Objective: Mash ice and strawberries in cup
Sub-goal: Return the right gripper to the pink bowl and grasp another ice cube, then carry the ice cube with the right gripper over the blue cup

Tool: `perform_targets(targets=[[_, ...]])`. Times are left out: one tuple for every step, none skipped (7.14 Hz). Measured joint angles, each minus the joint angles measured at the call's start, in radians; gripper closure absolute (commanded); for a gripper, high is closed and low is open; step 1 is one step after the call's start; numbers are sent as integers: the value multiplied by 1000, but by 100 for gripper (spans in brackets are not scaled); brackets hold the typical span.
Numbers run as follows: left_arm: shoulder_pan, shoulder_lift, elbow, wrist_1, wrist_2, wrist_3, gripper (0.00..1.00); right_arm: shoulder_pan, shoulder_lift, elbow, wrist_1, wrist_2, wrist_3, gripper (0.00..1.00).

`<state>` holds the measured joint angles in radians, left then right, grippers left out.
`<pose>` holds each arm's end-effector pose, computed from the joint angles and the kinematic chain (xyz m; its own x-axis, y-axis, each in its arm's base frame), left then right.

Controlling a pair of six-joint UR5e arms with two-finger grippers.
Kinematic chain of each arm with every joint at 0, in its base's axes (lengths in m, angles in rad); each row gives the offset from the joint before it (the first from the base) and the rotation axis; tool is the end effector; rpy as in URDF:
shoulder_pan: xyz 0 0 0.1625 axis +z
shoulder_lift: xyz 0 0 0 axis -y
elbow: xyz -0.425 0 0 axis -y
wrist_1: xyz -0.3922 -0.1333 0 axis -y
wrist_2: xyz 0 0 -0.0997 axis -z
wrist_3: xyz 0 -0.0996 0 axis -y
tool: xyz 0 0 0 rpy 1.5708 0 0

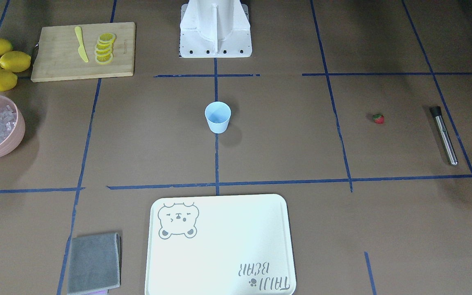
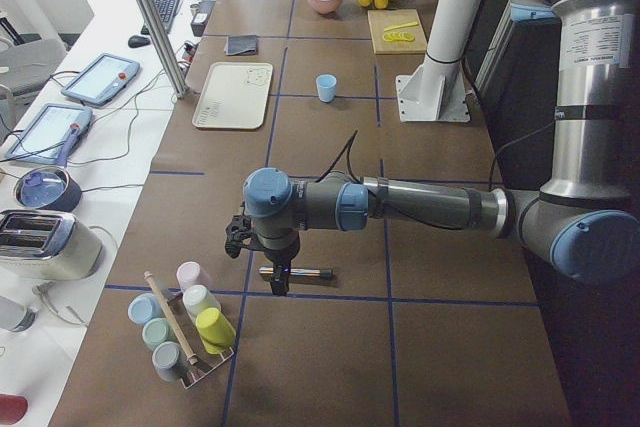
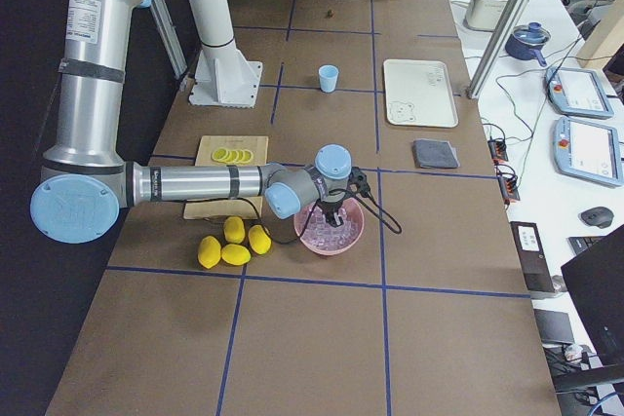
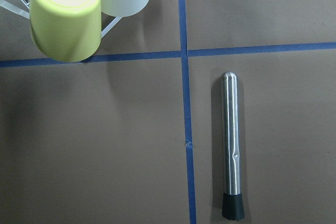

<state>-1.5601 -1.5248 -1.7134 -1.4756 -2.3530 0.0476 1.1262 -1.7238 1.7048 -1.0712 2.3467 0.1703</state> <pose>-0.0581 -0.4713 0.6197 0.7080 0.0562 -0.7040 -0.0444 0.9984 0.0349 -0.1356 -0.4323 0.6069 0.5625 -0.4550 0.6904 0.2902 0.8905 0.3504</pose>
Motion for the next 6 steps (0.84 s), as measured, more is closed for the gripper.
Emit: perform_targets(targets=[[0,0,0,0,0,0,0,8,5,4,-4,6,0,99],[0,0,0,0,0,0,0,32,16,8,-10,23,5,98],[0,0,0,0,0,1,0,58,42,11,-31,41,21,98],[0,0,-1,0,0,0,0,74,81,25,-69,54,83,98],[0,0,-1,1,0,0,0,80,125,54,-99,60,214,98],[0,0,-1,1,0,0,0,68,166,78,-112,56,354,97]])
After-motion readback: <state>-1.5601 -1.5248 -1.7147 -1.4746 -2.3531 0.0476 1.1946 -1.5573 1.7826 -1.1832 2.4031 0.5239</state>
